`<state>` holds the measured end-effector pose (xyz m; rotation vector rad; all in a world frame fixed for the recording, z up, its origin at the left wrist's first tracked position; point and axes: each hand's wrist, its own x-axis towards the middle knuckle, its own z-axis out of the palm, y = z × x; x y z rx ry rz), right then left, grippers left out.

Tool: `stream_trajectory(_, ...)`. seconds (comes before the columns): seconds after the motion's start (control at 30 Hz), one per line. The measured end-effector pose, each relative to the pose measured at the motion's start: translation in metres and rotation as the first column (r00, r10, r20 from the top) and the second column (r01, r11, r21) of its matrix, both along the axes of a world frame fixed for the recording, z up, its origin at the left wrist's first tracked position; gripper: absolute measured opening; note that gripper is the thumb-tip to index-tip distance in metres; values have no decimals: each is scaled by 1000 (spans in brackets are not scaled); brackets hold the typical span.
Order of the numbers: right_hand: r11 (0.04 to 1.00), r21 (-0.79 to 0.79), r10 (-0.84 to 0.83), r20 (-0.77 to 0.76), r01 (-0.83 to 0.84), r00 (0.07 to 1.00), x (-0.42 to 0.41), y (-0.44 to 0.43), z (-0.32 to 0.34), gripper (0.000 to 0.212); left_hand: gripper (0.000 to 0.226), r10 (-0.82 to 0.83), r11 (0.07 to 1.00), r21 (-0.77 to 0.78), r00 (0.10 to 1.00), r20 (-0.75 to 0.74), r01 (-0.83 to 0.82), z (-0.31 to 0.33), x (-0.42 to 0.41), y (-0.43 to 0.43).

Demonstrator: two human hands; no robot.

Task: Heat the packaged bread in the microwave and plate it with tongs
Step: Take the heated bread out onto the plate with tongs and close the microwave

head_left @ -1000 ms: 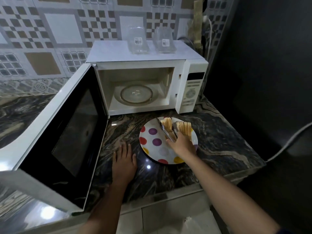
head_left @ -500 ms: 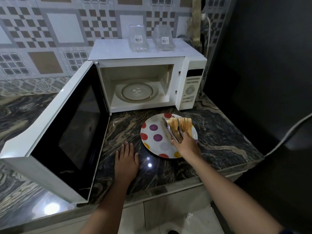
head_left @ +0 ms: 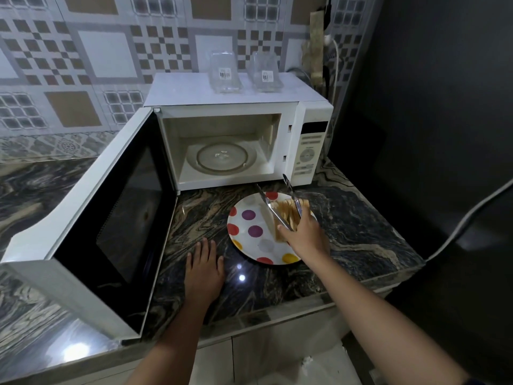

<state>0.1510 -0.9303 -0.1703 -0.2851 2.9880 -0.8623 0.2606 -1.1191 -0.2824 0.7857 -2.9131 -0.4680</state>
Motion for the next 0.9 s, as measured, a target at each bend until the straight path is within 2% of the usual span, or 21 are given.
stream_trajectory(0.1,992,-115,49,-34,-52,998,-3,0,15,51,68,35,996,77,999,16,-36,7,-3,0)
stream_trajectory(0.13,982,-164,95,-28,-99,995,-4,-1,20,46,64,68,979,194,998,-10,-65,16,-7,2)
stream_trajectory(0.17,965,-216,148,-17,-148,989,-5,-1,23,44,63,136,906,413,988,-77,-93,30,-12,3)
stream_trajectory(0.2,943,-274,196,2,-188,981,-6,-2,27,45,65,254,723,686,954,-158,-79,50,-17,7)
stream_trajectory(0.23,917,-338,235,33,-210,971,-7,-3,31,50,65,382,484,875,903,-198,-13,68,-23,10)
stream_trajectory(0.27,886,-408,269,67,-220,961,-7,-3,35,56,62,489,296,952,843,-223,81,85,-27,14)
stream_trajectory(0.3,851,-473,309,97,-229,946,-8,-5,38,57,58,517,201,965,818,-251,168,104,-30,18)
stream_trajectory(0.33,812,-529,358,116,-247,926,-7,-6,40,51,57,504,150,963,820,-270,225,118,-33,23)
stream_trajectory(0.4,762,-578,454,155,-292,877,-7,-9,45,41,65,469,95,950,828,-306,297,136,-39,28)
stream_trajectory(0.47,740,-582,535,203,-338,820,-8,-13,47,48,65,458,52,937,825,-331,347,143,-45,29)
stream_trajectory(0.63,700,-594,626,244,-396,741,-14,-20,42,45,35,464,-46,867,779,-421,495,140,-50,15)
stream_trajectory(0.7,694,-584,645,246,-420,724,-17,-19,43,37,28,515,-65,848,745,-423,527,137,-53,11)
stream_trajectory(0.8,711,-550,647,269,-437,714,-20,-18,45,30,22,604,-40,866,702,-377,499,134,-59,16)
stream_trajectory(0.9,767,-489,603,330,-415,727,-32,-12,42,29,22,723,-28,883,620,-306,468,126,-65,21)
